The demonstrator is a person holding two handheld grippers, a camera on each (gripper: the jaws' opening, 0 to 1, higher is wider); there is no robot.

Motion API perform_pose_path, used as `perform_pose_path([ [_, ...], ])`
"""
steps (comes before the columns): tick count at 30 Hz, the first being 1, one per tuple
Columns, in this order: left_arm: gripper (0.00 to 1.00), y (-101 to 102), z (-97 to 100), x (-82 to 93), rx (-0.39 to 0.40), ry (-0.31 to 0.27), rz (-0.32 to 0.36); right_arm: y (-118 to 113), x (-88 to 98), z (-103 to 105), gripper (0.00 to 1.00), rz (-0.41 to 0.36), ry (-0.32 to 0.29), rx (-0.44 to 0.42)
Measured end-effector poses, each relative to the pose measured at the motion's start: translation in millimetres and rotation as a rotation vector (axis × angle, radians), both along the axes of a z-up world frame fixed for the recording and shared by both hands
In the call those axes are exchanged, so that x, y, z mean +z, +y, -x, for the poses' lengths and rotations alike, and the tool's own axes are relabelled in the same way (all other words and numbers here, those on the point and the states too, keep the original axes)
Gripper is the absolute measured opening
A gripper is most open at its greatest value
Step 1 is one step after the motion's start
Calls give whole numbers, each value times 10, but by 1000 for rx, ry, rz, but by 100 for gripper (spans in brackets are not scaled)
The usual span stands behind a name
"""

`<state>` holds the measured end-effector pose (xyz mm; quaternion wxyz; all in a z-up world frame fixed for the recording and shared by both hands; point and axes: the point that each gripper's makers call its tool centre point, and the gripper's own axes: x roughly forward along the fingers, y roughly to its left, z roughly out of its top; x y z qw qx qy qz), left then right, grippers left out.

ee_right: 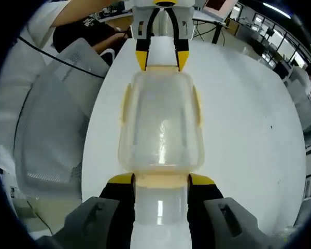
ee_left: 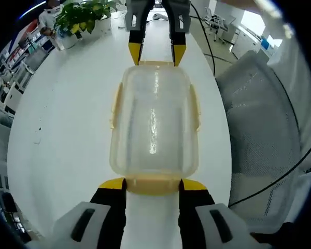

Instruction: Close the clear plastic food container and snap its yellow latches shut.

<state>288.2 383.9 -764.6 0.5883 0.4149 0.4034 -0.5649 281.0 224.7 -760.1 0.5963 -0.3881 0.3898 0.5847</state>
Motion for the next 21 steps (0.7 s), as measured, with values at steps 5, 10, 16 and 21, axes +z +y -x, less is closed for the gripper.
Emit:
perform_pose_path([
  [5,33,-258,-11,21,-8,-3,-9,-241,6,1,35,6,0,-5],
  [10,33,-528,5,19,-9,1,-3,-524,19,25,35,-13,11,-10],
  [16,33,-810,53,-30,-9,11,-15,-796,-25,56,35,5,9,5],
  [21,0,-1213,54,100,-90,-15,102,-785,21,78,35,-48,1,16],
])
